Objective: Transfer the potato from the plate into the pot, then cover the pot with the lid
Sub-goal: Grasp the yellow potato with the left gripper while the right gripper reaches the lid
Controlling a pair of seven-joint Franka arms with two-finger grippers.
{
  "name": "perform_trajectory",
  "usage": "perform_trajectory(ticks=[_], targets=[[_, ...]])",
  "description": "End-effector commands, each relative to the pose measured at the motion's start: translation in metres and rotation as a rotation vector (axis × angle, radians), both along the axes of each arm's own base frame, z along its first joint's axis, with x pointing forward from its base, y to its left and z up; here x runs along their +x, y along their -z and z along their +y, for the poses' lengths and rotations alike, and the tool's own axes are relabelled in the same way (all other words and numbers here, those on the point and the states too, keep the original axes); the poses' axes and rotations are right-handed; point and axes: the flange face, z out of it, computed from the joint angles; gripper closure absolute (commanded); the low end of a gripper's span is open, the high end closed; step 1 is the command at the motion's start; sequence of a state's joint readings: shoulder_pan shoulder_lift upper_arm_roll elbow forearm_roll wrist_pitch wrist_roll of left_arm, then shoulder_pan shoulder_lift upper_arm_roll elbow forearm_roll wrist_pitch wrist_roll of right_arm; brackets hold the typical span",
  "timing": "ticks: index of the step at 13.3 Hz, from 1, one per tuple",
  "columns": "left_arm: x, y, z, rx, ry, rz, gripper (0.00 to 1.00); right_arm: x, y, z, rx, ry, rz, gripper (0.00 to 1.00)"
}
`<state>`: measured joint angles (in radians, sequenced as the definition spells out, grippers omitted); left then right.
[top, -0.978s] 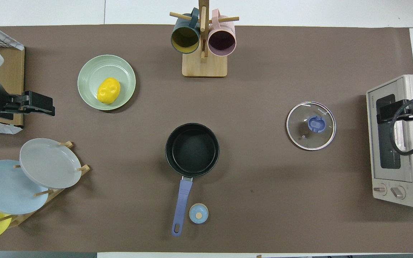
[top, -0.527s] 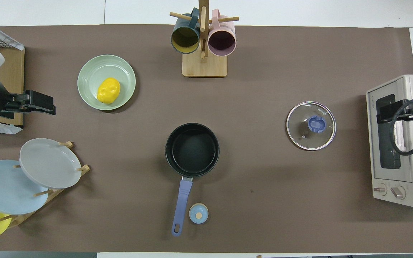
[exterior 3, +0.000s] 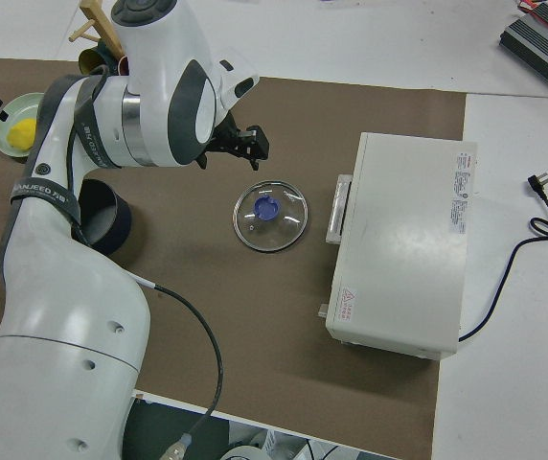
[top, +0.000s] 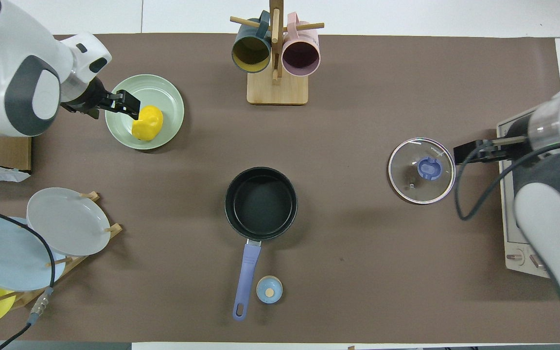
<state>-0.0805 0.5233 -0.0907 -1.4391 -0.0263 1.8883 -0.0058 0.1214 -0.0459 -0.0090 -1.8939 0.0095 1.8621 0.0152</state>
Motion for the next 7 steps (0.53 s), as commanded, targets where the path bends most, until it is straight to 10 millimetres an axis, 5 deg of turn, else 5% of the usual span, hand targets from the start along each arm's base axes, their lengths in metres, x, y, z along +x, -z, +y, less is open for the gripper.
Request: perform_trajectory(ticks=[1, 3, 5, 7], targets=[[0.012, 0.017, -0.011, -0.009, 0.041, -0.026, 0.0, 0.0, 0.066, -0.016, 0.003, -0.002, -0.005, 0.0], [0.012, 0.022, -0.013, -0.009, 0.05, -0.02, 0.0, 0.009, 0.102, -0.034, 0.001, -0.045, 0.027, 0.0], [0.012, 0.033, -0.016, -0.008, 0.056, -0.04, 0.0, 0.003, 0.137, -0.031, 0.001, -0.073, -0.018, 0.0], [0.006, 0.046, -0.021, 0.017, 0.083, -0.047, 0.0, -0.001, 0.143, -0.03, 0.002, -0.068, -0.033, 0.0]])
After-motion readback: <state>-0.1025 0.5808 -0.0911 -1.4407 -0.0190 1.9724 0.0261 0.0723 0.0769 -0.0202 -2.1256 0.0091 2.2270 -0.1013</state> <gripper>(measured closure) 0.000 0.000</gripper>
